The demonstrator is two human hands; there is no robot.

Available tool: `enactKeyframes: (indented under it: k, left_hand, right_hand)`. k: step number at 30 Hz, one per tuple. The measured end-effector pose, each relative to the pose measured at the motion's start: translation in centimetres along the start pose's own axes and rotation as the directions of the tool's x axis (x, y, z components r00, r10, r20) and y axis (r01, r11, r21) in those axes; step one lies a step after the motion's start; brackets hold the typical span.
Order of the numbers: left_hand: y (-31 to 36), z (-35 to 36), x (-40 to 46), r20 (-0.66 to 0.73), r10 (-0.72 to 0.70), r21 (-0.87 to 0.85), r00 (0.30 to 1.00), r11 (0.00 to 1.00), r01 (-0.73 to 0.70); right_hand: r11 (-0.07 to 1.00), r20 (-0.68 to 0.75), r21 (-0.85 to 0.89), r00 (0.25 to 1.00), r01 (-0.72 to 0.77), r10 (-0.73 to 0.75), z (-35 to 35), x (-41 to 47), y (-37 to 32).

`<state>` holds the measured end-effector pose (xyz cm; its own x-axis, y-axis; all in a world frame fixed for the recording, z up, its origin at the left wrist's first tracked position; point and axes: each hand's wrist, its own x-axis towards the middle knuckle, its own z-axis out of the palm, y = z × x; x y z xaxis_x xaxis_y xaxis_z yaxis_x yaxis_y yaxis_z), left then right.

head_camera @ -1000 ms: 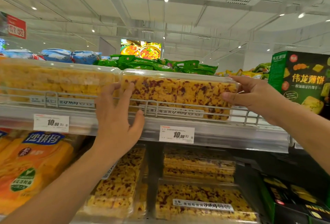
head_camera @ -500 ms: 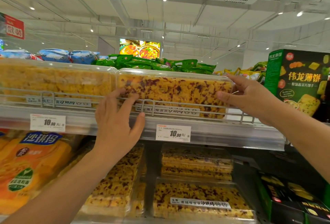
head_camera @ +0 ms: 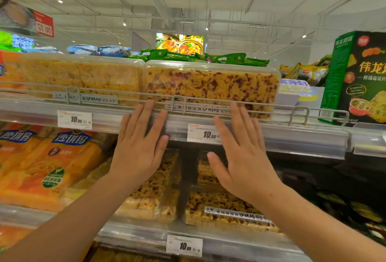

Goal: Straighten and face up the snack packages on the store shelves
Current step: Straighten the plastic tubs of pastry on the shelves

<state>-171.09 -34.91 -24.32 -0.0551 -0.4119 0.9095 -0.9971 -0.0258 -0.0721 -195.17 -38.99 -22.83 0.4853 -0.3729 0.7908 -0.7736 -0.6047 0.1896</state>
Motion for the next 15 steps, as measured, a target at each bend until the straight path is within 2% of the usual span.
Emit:
enactKeyframes:
  k: [4, 10, 15]
  left_hand:
    - [-0.9, -0.5, -1.1, 0.018, 0.023, 0.092, 1.0, 0.996, -0.024]
    - [-1.8, -0.9, -1.5, 0.06, 0.072, 0.077, 0.996, 0.994, -0.077]
    - [-2.8, -1.5, -1.9, 0.058, 0.128, -0.017, 0.99, 0.992, -0.127]
  right_hand:
    - [1.0, 0.037, -0.029, 0.999, -0.003, 0.004, 1.6, -0.2, -2.5]
    - [0.992, -0.014, -0.099, 0.997, -0.072, 0.071, 2.3, -0.3, -3.6]
    - [0.977, -0.026, 0.008, 0.977, -0.211, 0.212, 3.0, -0.8, -6.8]
